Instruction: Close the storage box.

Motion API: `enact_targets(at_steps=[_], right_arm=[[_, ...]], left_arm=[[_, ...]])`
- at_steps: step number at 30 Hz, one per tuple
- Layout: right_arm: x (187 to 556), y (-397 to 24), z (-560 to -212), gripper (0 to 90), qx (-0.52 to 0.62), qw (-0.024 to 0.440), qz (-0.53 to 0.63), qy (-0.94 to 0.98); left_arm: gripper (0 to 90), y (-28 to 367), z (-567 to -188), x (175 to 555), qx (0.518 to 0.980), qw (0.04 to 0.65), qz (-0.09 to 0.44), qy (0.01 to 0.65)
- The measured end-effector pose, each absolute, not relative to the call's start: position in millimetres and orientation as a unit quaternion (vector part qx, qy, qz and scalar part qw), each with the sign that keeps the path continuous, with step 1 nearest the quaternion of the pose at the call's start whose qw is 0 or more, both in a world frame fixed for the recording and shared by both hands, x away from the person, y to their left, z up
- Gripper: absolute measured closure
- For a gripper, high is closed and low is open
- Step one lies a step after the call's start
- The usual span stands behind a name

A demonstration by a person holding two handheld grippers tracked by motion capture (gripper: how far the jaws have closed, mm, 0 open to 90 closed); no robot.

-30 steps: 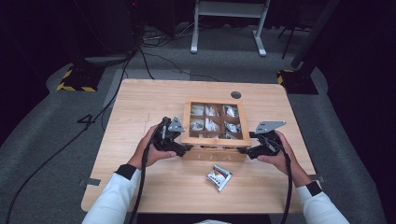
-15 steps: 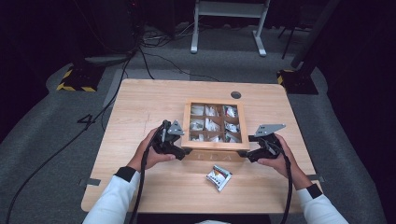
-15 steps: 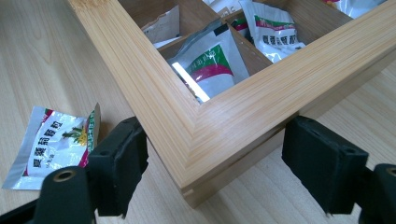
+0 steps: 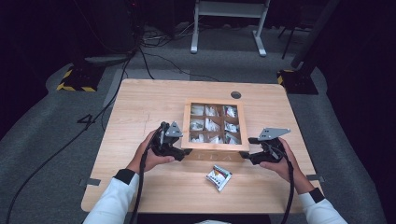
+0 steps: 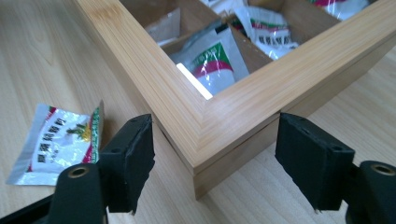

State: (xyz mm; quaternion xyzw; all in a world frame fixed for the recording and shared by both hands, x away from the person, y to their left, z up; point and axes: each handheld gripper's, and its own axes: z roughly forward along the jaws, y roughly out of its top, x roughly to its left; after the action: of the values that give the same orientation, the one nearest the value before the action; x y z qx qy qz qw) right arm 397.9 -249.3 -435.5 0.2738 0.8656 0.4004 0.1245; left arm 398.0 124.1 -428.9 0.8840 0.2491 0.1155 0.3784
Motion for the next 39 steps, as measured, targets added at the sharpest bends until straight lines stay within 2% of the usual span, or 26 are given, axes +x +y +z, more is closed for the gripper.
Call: enact_targets(at_steps=[2, 13, 16, 27, 33, 35, 39], right_arm=[[396, -251, -432, 32.2, 0.271, 0.124, 0.41, 0.862], [388, -247, -429, 32.7, 0.257, 0.143, 0.403, 0.866], [389, -248, -428, 35.4, 0.258, 0.139, 0.406, 0.866], [387, -255, -417, 31.9, 0.249, 0.148, 0.415, 0.863], [383, -268, -414, 30.5, 0.252, 0.166, 0.411, 0.86], [382, -271, -414, 30.4, 0.253, 0.174, 0.407, 0.86], [380, -276, -415, 30.3, 0.258, 0.188, 0.394, 0.862]], left_arm=[[25.6, 122, -427, 395, 0.884, 0.38, 0.118, 0.245], [23.5, 118, -427, 391, 0.884, 0.379, 0.131, 0.24], [25.2, 120, -425, 392, 0.883, 0.383, 0.127, 0.24], [24.3, 125, -418, 384, 0.881, 0.374, 0.168, 0.237], [21.0, 136, -417, 378, 0.879, 0.367, 0.185, 0.243], [17.2, 140, -418, 376, 0.875, 0.367, 0.195, 0.249], [17.1, 147, -421, 373, 0.874, 0.358, 0.207, 0.254]])
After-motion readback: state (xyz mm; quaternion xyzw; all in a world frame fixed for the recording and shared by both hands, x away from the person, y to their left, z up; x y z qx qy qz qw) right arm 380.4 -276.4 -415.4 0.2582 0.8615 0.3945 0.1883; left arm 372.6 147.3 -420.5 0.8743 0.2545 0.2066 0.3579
